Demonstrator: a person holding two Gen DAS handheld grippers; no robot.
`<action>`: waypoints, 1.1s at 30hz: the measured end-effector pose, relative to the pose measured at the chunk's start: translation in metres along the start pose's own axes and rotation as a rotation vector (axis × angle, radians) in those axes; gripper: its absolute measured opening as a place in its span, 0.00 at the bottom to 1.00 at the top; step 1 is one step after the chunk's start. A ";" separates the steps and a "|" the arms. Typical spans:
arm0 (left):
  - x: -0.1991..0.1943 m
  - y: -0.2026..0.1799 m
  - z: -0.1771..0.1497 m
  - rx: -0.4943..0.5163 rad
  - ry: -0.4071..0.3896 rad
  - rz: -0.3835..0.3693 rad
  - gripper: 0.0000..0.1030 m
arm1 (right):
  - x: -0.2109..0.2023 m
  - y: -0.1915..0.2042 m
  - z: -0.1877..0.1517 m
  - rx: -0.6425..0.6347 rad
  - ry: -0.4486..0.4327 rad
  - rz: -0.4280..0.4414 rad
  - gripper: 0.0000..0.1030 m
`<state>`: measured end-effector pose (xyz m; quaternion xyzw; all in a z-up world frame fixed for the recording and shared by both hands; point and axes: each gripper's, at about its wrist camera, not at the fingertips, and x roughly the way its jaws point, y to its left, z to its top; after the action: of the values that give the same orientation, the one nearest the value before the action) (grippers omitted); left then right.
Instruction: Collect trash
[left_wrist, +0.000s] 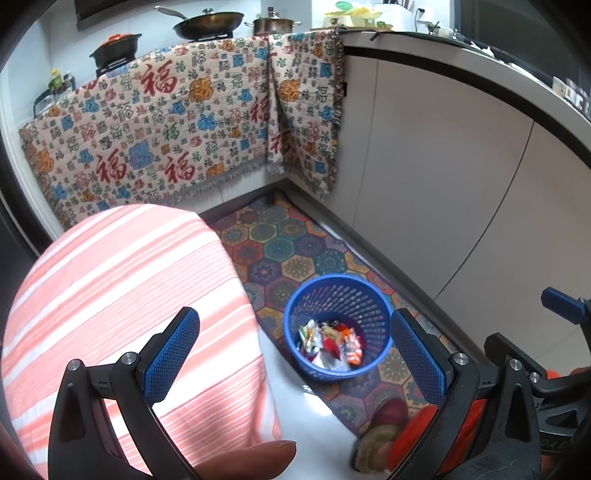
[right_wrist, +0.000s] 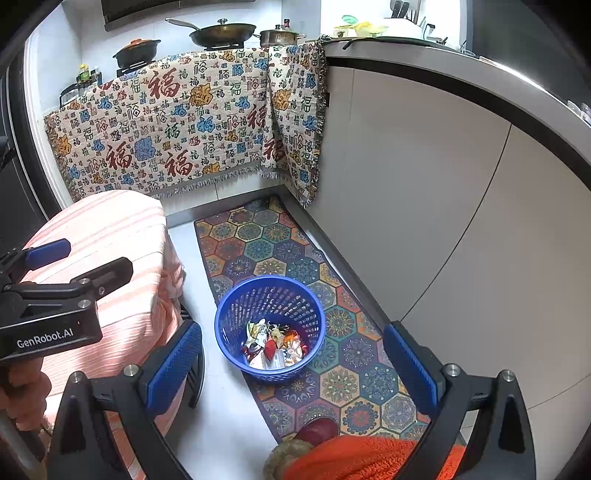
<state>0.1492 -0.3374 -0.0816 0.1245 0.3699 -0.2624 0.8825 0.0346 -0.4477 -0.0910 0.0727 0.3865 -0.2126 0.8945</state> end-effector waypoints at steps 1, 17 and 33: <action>0.001 0.001 0.000 -0.001 0.002 0.000 1.00 | 0.001 0.000 0.001 0.000 0.002 0.000 0.97; 0.005 0.001 -0.001 0.001 0.014 -0.005 1.00 | 0.006 -0.002 0.001 0.004 0.014 -0.014 0.97; 0.007 0.000 0.000 -0.004 -0.008 -0.025 0.99 | 0.011 -0.005 -0.001 0.021 0.026 -0.039 0.97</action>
<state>0.1533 -0.3398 -0.0870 0.1172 0.3685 -0.2729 0.8809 0.0385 -0.4554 -0.1000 0.0771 0.3974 -0.2330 0.8842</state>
